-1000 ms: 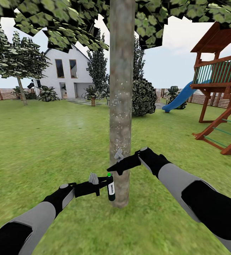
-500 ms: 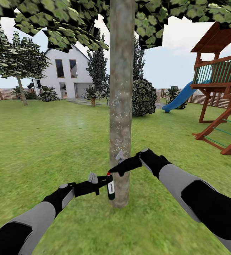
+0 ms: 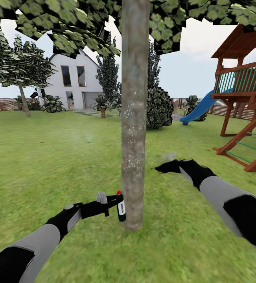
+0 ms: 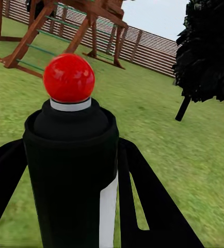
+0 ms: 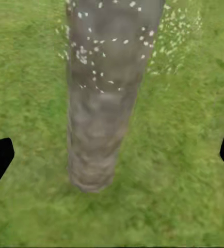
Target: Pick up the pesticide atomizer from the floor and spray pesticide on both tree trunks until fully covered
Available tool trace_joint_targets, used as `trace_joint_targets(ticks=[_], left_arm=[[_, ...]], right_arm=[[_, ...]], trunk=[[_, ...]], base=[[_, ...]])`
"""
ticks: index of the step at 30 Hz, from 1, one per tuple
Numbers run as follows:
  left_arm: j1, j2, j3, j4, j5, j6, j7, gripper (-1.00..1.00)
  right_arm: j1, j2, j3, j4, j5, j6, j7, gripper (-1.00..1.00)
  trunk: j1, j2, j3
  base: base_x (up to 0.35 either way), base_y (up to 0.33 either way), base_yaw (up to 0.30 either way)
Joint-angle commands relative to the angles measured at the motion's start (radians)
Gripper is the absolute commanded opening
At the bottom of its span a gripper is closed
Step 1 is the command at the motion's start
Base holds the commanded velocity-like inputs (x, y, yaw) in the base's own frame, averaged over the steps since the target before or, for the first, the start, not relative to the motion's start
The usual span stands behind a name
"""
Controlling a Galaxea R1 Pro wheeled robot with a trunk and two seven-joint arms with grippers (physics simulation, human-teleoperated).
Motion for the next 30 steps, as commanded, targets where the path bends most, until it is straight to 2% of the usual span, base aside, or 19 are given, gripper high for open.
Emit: trace_joint_targets(ticks=[1,3,5,6,7,9,11,12,14,17,18,19,20,22,23,24,25,27,30], left_arm=[[0.0,0.003,0.001,0.003,0.0,-0.004,0.001,-1.0],[0.0,0.011,0.001,0.024,0.0,-0.03,0.004,-1.0],[0.0,0.033,0.001,0.044,0.0,-0.048,0.032,-1.0],[0.0,0.04,0.001,0.047,0.001,-0.051,0.088,-1.0],[0.0,0.046,0.001,0.052,0.001,-0.058,0.209,-1.0],[0.0,0.049,0.001,0.087,0.001,-0.108,0.334,-1.0],[0.0,0.051,0.001,0.156,0.001,-0.189,0.445,-1.0],[0.0,0.051,0.001,0.191,0.001,-0.231,0.543,-1.0],[0.0,0.051,0.001,0.218,0.0,-0.284,0.632,-1.0],[0.027,0.052,0.001,0.226,0.0,-0.32,0.662,-1.0],[0.032,0.052,0.001,0.226,0.0,-0.324,0.665,-1.0],[0.064,0.053,0.002,0.227,0.001,-0.331,0.669,-1.0],[0.071,0.053,0.002,0.227,0.002,-0.339,0.67,-1.0],[0.091,0.053,0.002,0.227,0.007,-0.365,0.67,-1.0],[0.095,0.059,0.002,0.227,0.065,-0.369,0.67,-1.0],[0.095,0.065,0.002,0.227,0.073,-0.369,0.675,-1.0],[0.097,0.072,0.002,0.227,0.081,-0.37,0.731,-1.0],[0.101,0.076,0.001,0.227,0.084,-0.37,0.786,-1.0],[0.102,0.078,0.001,0.227,0.086,-0.371,0.81,-1.0]], right_arm=[[0.003,-0.012,-0.022,0.03,-0.003,-0.018,-0.045,1.0],[0.005,-0.023,-0.034,0.114,-0.004,-0.081,-0.099,1.0],[0.024,-0.03,-0.04,0.221,-0.005,-0.191,-0.207,1.0],[0.041,-0.032,-0.041,0.241,-0.008,-0.233,-0.253,1.0],[0.087,-0.033,-0.042,0.259,-0.025,-0.288,-0.317,1.0],[0.153,-0.034,-0.042,0.27,-0.066,-0.358,-0.38,1.0],[0.238,-0.033,-0.042,0.274,-0.094,-0.424,-0.418,1.0],[0.306,-0.031,-0.042,0.276,-0.104,-0.481,-0.433,1.0],[0.42,-0.029,-0.043,0.278,-0.125,-0.544,-0.446,1.0],[0.543,-0.028,-0.043,0.279,-0.167,-0.564,-0.449,1.0],[0.566,-0.028,-0.042,0.279,-0.172,-0.565,-0.449,1.0],[0.634,-0.027,-0.042,0.279,-0.179,-0.566,-0.445,1.0],[0.674,-0.026,-0.042,0.279,-0.18,-0.566,-0.445,1.0],[0.809,-0.025,-0.041,0.279,-0.18,-0.566,-0.445,1.0],[0.915,-0.025,-0.041,0.279,-0.179,-0.565,-0.446,1.0],[0.934,-0.025,-0.041,0.279,-0.179,-0.565,-0.446,1.0],[0.964,-0.025,-0.041,0.279,-0.179,-0.564,-0.446,1.0],[0.985,-0.025,-0.04,0.279,-0.178,-0.564,-0.446,1.0],[0.993,-0.022,-0.04,0.279,-0.178,-0.564,-0.446,1.0]], trunk=[[0.0,0.0,0.0],[0.0,0.0,0.0],[0.0,0.0,0.0],[0.0,0.0,0.0],[0.0,0.0,0.0],[0.0,0.0,0.0],[0.0,0.0,0.0],[0.0,0.0,0.0],[0.0,0.0,0.0],[0.0,0.0,0.0],[0.0,0.0,0.0],[0.0,0.0,0.0],[0.0,0.0,0.0],[0.0,0.0,0.0],[0.0,0.0,0.0],[0.0,0.0,0.0],[0.0,0.0,0.0],[0.0,0.0,0.0],[0.0,0.0,0.0]], base=[[0.0,0.0,0.0],[0.0,0.0,0.0],[0.0,0.0,0.0],[0.0,0.0,0.0],[0.0,0.0,0.0],[0.0,0.0,0.0],[0.0,0.0,0.0],[0.0,0.0,0.0],[0.0,0.0,0.0],[0.0,0.0,0.0],[0.0,0.0,0.0],[0.0,0.0,0.0],[0.0,0.0,0.0],[0.0,0.0,0.0],[0.0,0.0,0.0],[0.0,0.0,0.0],[0.0,0.0,0.0],[0.0,0.0,0.0],[0.0,0.0,0.0]])
